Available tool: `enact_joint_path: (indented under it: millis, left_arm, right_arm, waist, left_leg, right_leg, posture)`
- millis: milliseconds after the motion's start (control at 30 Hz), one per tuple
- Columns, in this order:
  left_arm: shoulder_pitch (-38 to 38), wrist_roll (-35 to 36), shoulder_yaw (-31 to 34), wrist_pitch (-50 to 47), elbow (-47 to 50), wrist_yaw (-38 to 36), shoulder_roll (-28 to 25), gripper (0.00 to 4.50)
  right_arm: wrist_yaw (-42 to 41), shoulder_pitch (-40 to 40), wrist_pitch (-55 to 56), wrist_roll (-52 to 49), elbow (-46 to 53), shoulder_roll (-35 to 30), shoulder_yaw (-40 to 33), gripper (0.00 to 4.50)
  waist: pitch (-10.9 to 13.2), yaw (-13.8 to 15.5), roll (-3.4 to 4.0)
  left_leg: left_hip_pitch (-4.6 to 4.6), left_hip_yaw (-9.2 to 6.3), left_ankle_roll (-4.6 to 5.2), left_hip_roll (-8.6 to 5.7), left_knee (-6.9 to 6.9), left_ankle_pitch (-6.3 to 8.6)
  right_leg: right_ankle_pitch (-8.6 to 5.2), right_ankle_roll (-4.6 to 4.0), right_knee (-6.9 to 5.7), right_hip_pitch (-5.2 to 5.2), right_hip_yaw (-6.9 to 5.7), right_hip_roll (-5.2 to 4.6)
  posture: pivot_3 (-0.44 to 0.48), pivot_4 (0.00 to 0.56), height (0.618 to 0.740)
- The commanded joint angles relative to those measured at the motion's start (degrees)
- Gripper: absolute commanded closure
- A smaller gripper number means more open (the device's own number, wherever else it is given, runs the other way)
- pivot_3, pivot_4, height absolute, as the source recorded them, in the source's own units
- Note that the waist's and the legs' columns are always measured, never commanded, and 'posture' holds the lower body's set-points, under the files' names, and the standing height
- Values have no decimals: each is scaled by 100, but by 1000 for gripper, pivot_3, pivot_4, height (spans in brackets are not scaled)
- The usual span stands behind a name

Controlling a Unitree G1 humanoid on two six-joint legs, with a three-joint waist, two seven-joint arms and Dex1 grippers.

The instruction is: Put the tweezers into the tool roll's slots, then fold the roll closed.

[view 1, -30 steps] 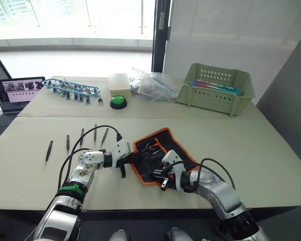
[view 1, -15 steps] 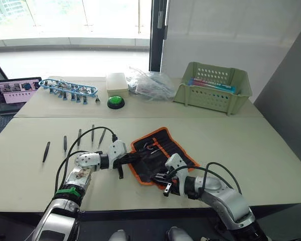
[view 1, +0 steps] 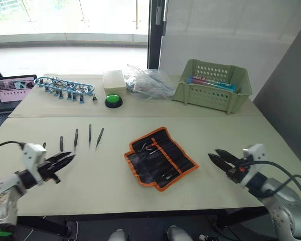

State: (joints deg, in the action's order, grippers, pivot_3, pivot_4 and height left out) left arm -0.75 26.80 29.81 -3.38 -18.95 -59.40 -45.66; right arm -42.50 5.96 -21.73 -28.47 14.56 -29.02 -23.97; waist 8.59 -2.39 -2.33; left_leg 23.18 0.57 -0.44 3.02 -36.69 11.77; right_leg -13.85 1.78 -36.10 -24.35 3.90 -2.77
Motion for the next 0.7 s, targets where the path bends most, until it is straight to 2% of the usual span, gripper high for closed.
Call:
enact_joint_path:
  millis: [33,100,167,233,367,533,700]
  left_arm:
    - [-588,-30,683,371,-365,21,-209,2155]
    - [-846,8,967,518,-711,47,-229,1353]
    - [-1021,13,1172,736,-1088,95,-217,762]
    - [-1078,-2,1223,910,-1297,112,-208,35]
    - [-1390,141,1367,885,-1059,306,72,10]
    - [-1493,187,1479,990,-1096,529,329,10]
    - [-1510,293,1441,751,-734,860,622,10]
  right_arm:
    - [-204,271,812,65,-595,-125,-594,1350]
    - [-224,455,1171,116,-982,-115,-802,548]
    - [-215,617,1488,115,-1329,-82,-1001,0]
    - [-209,688,1701,108,-1530,-81,-1075,0]
    - [-193,734,2093,-14,-1873,20,-1250,0]
    - [-291,570,1943,-168,-1562,-52,-1008,0]
    - [-854,341,1588,-389,-1263,-374,-604,0]
  waist:
    - [3,1,5]
    - [7,15,6]
    - [8,30,3]
    - [8,44,2]
    - [8,38,2]
    - [6,-6,-1]
    - [6,-2,-1]
  left_leg:
    - [-5,7,0,-1,3,0]
    - [-22,27,-1,-10,21,0]
    - [-30,60,-25,-10,46,15]
    - [-31,72,-46,-8,49,27]
    - [-31,78,-51,-5,50,30]
    - [-36,87,-51,-1,58,30]
    - [-41,91,-50,-2,57,29]
  right_leg:
    - [-4,-7,0,1,0,-8]
    - [-8,-13,0,3,-3,-35]
    - [-9,-13,6,-1,-7,-64]
    - [-9,-13,8,-1,-7,-68]
    - [-9,-13,11,0,-7,-73]
    - [-8,-13,8,0,-5,-68]
    - [-8,-12,6,2,-5,-66]
  posture:
    - [0,150,738]
    - [0,150,738]
    - [0,150,738]
    - [0,150,738]
    - [0,150,738]
    - [0,150,738]
    - [0,150,738]
